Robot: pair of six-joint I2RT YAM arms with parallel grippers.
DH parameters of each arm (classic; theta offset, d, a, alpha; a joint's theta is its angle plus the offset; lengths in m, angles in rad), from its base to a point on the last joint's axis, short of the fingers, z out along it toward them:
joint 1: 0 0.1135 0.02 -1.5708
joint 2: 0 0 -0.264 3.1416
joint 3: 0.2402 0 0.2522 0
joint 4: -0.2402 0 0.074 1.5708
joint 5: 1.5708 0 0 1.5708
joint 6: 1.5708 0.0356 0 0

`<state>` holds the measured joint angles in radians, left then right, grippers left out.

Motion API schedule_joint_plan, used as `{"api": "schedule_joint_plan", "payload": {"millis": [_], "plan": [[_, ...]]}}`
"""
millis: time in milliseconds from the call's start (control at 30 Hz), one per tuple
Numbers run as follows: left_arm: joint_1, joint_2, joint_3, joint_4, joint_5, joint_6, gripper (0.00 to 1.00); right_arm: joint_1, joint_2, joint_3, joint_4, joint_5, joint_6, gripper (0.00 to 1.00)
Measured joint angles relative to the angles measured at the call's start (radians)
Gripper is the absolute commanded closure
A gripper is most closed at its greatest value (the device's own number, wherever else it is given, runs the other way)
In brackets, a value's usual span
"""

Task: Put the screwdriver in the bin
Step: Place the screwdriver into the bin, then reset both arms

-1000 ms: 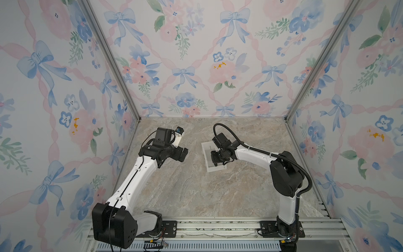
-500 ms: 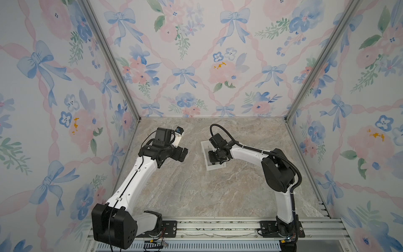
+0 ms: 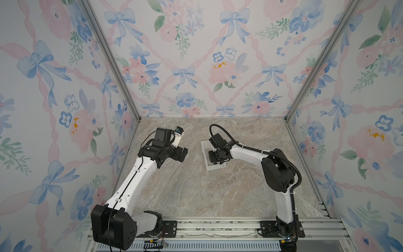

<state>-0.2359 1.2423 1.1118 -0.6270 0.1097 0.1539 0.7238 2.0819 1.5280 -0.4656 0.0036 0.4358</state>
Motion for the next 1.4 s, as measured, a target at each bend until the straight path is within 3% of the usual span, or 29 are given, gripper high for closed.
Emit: {"api": "schedule_joint_plan", "payload": {"millis": [333,700,800,933,1133,1400], "plan": [[0.000,0.000,0.000,0.000,-0.002,0.001,0.02,0.000,-0.045,0.015,-0.005,0.008,-0.005,0.49],[0.000,0.024,0.001,0.000,-0.016,-0.001,0.02,-0.029,-0.394,-0.024,-0.029,0.004,0.002,0.35],[0.000,0.044,0.001,0.002,-0.018,-0.010,0.02,-0.084,-0.515,-0.116,-0.026,0.012,0.005,0.26],[0.004,0.088,-0.016,0.037,-0.027,-0.038,0.02,-0.184,-0.659,-0.299,-0.012,0.045,-0.005,0.02],[0.066,0.115,-0.106,0.162,-0.034,-0.100,0.02,-0.382,-0.843,-0.546,0.021,0.058,-0.042,0.03],[0.217,0.108,-0.382,0.591,-0.062,-0.209,0.02,-0.557,-0.985,-0.765,0.240,0.120,-0.183,0.03]]}}
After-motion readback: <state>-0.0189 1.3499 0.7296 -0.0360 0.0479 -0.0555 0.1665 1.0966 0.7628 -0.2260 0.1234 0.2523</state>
